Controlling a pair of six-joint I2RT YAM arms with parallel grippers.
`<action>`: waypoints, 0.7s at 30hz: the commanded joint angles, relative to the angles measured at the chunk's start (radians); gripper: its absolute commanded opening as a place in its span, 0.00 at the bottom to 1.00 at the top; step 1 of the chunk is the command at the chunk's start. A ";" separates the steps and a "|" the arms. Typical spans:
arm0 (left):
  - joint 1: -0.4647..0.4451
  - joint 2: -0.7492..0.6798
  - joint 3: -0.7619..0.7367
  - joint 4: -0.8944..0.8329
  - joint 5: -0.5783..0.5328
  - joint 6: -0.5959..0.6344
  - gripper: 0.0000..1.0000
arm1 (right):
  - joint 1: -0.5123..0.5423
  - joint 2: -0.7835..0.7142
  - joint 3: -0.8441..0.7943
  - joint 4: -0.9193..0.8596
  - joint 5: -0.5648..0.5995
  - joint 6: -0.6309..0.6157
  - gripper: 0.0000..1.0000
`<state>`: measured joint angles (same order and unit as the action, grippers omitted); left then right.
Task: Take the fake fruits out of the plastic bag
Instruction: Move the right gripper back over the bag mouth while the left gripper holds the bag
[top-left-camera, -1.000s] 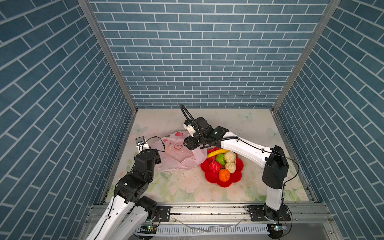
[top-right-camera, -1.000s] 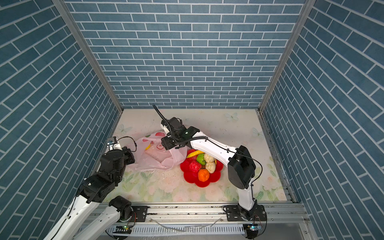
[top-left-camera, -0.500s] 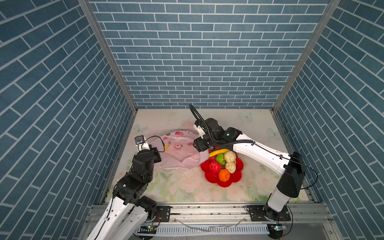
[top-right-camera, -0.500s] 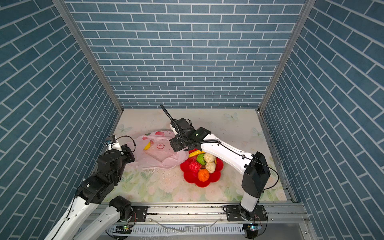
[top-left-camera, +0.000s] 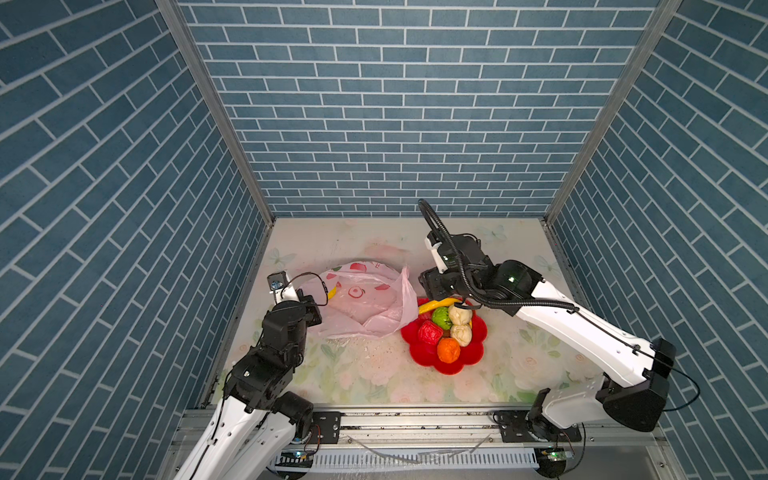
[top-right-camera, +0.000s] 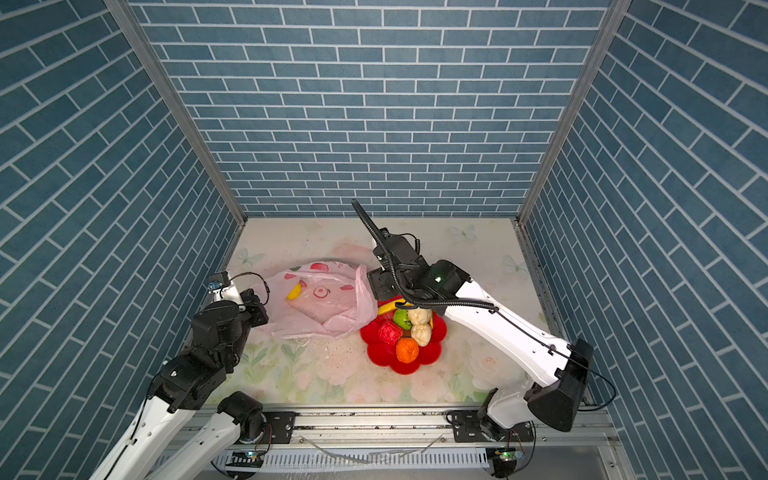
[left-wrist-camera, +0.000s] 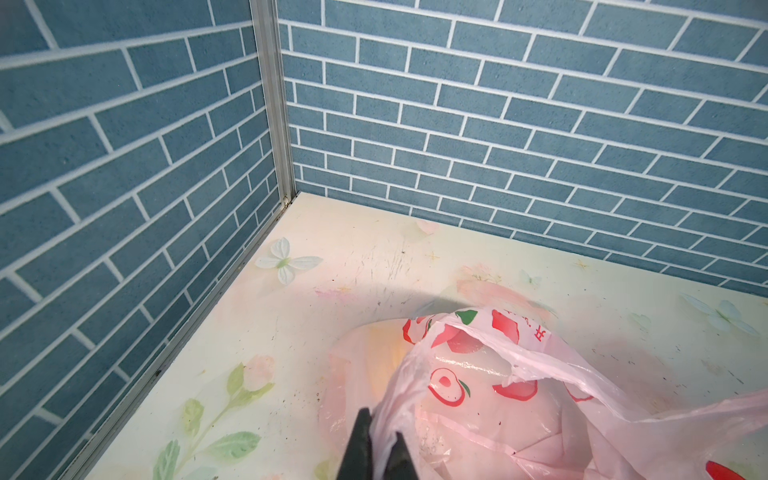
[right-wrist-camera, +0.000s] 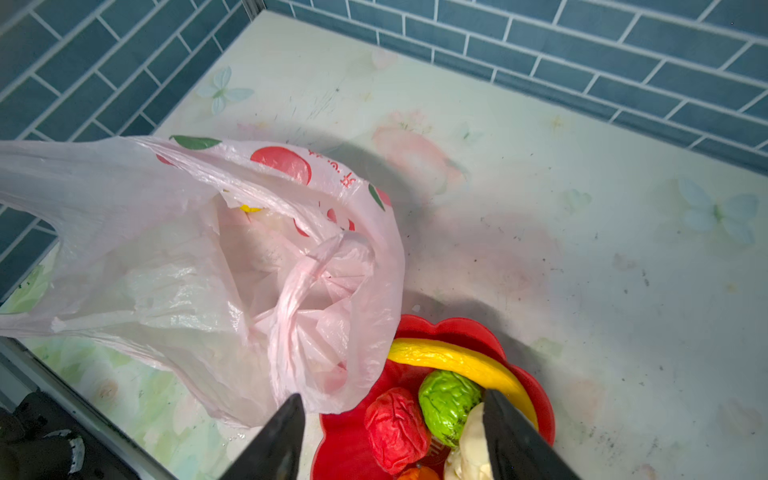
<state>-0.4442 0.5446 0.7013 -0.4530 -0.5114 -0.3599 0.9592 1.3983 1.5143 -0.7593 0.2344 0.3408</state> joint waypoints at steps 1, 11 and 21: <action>0.005 0.016 0.036 0.036 0.011 0.026 0.08 | -0.001 0.001 0.057 0.004 -0.002 -0.067 0.65; 0.004 0.087 0.108 0.115 0.050 0.078 0.08 | 0.064 0.297 0.282 0.207 -0.362 -0.077 0.54; 0.005 0.117 0.124 0.101 0.066 0.095 0.08 | 0.093 0.607 0.344 0.318 -0.460 0.018 0.47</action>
<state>-0.4442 0.6739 0.8040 -0.3595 -0.4511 -0.2783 1.0466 1.9625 1.8038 -0.4816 -0.1833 0.3286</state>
